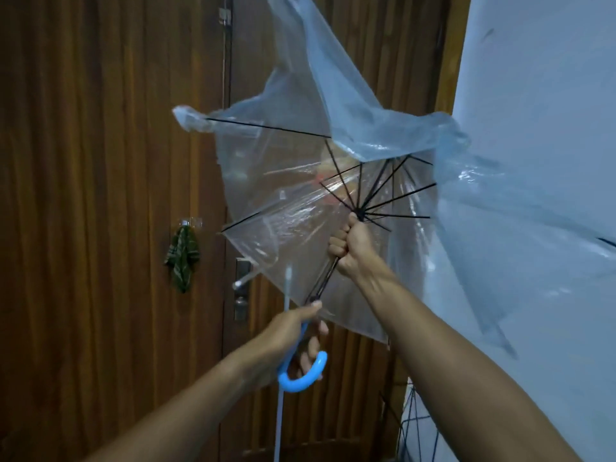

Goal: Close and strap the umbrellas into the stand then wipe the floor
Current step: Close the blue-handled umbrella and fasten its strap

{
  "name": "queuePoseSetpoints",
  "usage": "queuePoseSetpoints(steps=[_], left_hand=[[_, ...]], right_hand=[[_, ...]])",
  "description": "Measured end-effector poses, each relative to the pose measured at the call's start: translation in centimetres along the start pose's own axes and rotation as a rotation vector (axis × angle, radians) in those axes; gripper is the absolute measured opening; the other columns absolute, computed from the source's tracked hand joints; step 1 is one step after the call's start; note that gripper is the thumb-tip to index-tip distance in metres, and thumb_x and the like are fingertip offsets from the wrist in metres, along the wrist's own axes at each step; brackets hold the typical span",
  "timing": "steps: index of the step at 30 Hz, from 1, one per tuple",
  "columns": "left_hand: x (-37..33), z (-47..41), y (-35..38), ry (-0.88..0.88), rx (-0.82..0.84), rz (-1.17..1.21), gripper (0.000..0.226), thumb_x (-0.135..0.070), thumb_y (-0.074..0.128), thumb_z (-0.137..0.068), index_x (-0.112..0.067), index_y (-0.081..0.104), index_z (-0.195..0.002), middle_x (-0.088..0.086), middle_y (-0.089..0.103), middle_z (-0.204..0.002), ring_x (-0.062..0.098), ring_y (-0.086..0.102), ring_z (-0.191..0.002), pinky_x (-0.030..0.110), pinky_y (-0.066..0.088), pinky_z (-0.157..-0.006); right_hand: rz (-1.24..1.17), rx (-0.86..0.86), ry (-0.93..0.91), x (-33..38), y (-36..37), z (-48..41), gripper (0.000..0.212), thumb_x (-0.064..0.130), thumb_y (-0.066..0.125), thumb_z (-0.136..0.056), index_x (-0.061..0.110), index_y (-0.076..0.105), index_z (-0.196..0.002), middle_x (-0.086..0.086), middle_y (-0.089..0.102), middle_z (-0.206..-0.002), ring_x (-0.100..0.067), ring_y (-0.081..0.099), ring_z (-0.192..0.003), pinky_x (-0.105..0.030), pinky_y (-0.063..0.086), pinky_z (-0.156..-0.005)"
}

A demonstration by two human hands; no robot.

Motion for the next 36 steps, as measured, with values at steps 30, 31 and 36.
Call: queuePoseSetpoints(steps=[30, 31, 36], left_hand=[[2.6, -1.7, 0.1, 0.021, -0.316, -0.029, 0.05, -0.035, 0.037, -0.106, -0.006, 0.044, -0.066, -0.011, 0.036, -0.035, 0.008, 0.029, -0.03, 0.021, 0.024, -0.043], [2.2, -2.1, -0.4, 0.03, -0.343, -0.048, 0.051, -0.037, 0.037, -0.106, -0.002, 0.05, -0.071, -0.009, 0.04, -0.036, 0.008, 0.033, -0.03, 0.022, 0.026, -0.044], [1.5, -3.0, -3.1, 0.08, -0.597, -0.251, 0.049, -0.044, 0.039, -0.104, -0.003, 0.066, -0.105, 0.018, 0.067, -0.084, 0.033, 0.067, -0.076, 0.03, 0.04, -0.063]], right_hand=[[0.478, -0.071, 0.159, -8.0, -1.8, 9.7, 0.035, 0.042, 0.036, -0.107, 0.015, 0.057, -0.101, -0.009, 0.076, -0.084, -0.021, 0.064, -0.072, -0.03, 0.047, -0.062], [0.535, -0.057, 0.165, -7.7, -1.5, 9.9, 0.032, 0.038, 0.038, -0.107, 0.015, 0.06, -0.106, -0.01, 0.075, -0.09, -0.022, 0.063, -0.076, -0.03, 0.047, -0.062], [0.759, -0.033, 0.056, -4.6, -0.9, 11.5, 0.023, 0.026, 0.05, -0.103, 0.01, 0.064, -0.11, -0.01, 0.067, -0.097, -0.023, 0.06, -0.075, -0.033, 0.047, -0.066]])
Point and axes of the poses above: each hand's wrist, its own z-axis away from the middle knuckle, its own y-axis out of the palm, x = y × z, the point moved 1 cm from there along -z, towards the middle knuckle
